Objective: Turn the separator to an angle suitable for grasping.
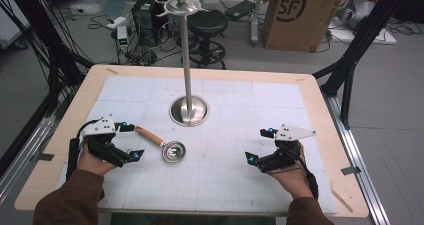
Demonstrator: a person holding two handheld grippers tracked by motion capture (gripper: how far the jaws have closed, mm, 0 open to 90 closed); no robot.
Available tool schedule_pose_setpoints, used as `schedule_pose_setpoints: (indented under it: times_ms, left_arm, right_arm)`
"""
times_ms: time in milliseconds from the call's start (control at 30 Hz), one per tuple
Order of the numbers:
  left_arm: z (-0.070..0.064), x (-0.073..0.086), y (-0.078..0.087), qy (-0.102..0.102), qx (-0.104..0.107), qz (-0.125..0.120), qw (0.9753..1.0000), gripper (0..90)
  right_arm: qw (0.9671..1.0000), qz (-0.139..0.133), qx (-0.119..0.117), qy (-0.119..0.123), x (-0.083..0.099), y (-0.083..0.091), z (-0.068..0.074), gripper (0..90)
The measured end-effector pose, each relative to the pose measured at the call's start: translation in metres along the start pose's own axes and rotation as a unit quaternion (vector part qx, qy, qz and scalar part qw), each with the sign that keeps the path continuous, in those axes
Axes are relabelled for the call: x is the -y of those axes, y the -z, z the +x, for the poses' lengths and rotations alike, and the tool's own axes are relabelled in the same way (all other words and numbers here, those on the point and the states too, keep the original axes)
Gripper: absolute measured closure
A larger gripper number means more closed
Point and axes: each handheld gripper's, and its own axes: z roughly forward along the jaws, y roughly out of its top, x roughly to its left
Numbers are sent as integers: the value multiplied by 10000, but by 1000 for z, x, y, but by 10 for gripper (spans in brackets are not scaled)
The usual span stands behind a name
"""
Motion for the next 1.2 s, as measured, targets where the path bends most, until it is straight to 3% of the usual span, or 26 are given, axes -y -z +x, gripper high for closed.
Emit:
schedule_pose_setpoints:
  times_ms: [167,300,500,567,633,800,933,1200]
  left_arm:
    - [-2,1,-7,-100,-31,216,9997,17]
    - [1,1,-9,-45,-105,264,9996,35]
    - [9,-4,-10,48,-178,371,9991,230]
    - [11,-9,-11,-9,-216,420,9989,292]
    - [14,-14,-13,24,-329,432,9985,359]
    - [24,-21,-21,151,-641,631,9958,456]
    - [34,-22,-34,292,-673,771,9943,556]
    - [50,-18,-53,420,-874,1180,9883,747]
  right_arm:
    - [10000,5,4,-9,0,1,0,3]
    - [10000,24,5,1,1,0,0,3]
    - [10000,11,-11,-23,1,-1,-1,3]
    - [10000,27,-5,-28,1,-1,-1,3]
    - [10000,32,-7,-15,1,-1,-1,3]
    - [10000,40,11,-12,1,-2,-1,3]
    - [10000,69,3,-25,2,-2,-1,4]
    - [9999,127,9,8,3,-3,-2,4]
